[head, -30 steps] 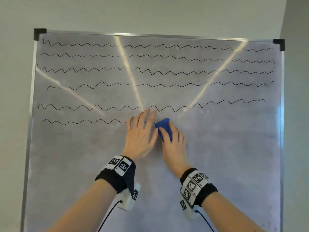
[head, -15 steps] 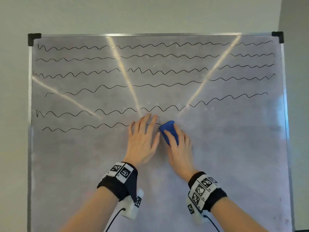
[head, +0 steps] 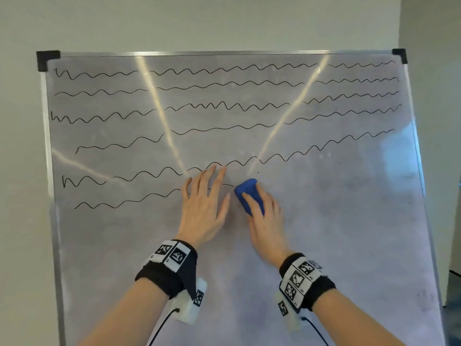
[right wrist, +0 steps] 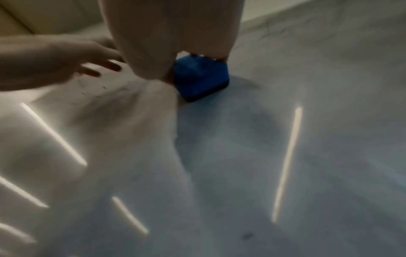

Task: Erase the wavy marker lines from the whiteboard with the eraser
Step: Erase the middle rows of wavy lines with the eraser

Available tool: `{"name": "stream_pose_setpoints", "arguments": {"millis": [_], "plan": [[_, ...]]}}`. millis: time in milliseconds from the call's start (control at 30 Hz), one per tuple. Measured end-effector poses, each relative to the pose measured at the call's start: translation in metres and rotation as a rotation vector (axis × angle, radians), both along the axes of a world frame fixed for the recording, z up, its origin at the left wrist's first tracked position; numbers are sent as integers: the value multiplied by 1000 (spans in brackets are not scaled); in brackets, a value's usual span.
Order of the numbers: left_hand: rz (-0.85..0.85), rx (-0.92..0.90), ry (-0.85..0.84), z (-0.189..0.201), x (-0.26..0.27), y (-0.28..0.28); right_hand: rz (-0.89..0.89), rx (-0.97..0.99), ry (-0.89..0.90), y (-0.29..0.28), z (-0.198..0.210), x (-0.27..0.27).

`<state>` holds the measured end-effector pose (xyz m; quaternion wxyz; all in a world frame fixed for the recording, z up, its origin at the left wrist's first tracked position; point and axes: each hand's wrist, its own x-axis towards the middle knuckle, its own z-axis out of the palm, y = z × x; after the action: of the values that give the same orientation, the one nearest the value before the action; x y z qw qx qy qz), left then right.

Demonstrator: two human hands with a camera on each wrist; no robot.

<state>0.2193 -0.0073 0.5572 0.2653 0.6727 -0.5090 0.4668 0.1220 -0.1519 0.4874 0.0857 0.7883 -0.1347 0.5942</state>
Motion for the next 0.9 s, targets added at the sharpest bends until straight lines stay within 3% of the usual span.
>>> {"name": "stream_pose_setpoints", "arguments": {"millis": [100, 200, 333, 467, 633, 767, 833, 900], "plan": [[21, -12, -18, 0, 18, 17, -78, 174, -173, -18, 9, -17], [12, 1, -20, -5, 29, 23, -146, 333, -317, 0, 20, -3], [-33, 1, -21, -8, 26, 25, -58, 139, -116, 45, 8, 35], [-35, -8, -23, -5, 31, 36, -17, 45, -31, 27, 4, 14], [-18, -26, -17, -6, 38, 52, -130, 415, -298, 32, 20, 14], [0, -29, -4, -4, 35, 53, -11, 140, -38, 85, 10, 54], [17, -38, 5, -2, 35, 57, 21, 32, 72, 79, 5, 50], [36, -50, 2, 0, 39, 65, -23, 17, 46, 58, 7, 34]]}}
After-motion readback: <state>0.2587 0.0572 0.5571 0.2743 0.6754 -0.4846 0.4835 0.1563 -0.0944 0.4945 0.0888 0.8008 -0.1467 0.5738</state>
